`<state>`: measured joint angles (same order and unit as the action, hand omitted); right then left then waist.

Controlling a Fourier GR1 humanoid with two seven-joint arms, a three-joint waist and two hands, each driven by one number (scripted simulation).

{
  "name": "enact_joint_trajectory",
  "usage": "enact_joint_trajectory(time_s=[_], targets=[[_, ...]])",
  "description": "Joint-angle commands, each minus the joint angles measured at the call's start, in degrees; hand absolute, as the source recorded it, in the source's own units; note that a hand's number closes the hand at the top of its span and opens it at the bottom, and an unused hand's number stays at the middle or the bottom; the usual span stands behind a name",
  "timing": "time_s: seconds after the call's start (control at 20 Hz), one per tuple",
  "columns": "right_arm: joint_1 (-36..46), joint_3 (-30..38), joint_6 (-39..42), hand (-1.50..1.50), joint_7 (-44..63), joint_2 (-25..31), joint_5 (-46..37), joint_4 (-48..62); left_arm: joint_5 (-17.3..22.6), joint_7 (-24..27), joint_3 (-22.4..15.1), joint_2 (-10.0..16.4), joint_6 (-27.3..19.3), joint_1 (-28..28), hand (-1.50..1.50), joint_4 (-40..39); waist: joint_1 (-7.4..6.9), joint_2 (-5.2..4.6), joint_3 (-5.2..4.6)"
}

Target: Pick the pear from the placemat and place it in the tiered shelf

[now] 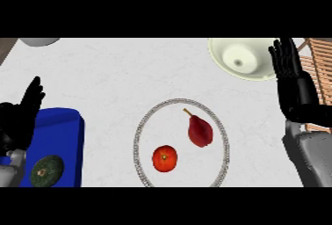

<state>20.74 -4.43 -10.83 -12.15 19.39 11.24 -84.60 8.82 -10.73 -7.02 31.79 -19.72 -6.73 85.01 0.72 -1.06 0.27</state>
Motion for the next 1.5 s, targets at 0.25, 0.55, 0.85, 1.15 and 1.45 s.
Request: enact_joint_trajectory(time_s=[0.25,0.55,0.85,1.15,1.45], targets=[[-8.15,-14.27,-16.50,1.50,-4.88,1.33,-30.41,-0.36,-3.45,11.22,-4.95,2.11,9.10,-0.89,0.00,0.42,0.81,1.35,-0.74],[-14.09,-13.64,-36.51,-1.50,-14.11,-13.21,-35.74,7.60,-3.93,17.70,-7.67,-1.48,12.14,1.93,0.00,-2.77,-0.89,0.85,-0.27],[-20.35,-22.08,-43.15,-1.50,-4.57,-13.13,-58.28,2.46,-3.65,20.05,-5.51,-1.13,14.13,1.90,0.00,-6.02,0.12,1.32,-0.50],[-27.89,-18.43,-36.35,-1.50,10.98,-15.22,-80.59,1.16,-4.66,18.93,-5.31,-1.62,12.36,2.23,0.00,-5.52,1.48,1.71,-0.83],[-29.20,-13.90,-24.50,-1.50,25.28,-19.24,-100.26,-1.09,-4.57,19.63,-5.23,-1.76,12.90,2.46,0.00,-6.54,2.25,1.52,-1.08]])
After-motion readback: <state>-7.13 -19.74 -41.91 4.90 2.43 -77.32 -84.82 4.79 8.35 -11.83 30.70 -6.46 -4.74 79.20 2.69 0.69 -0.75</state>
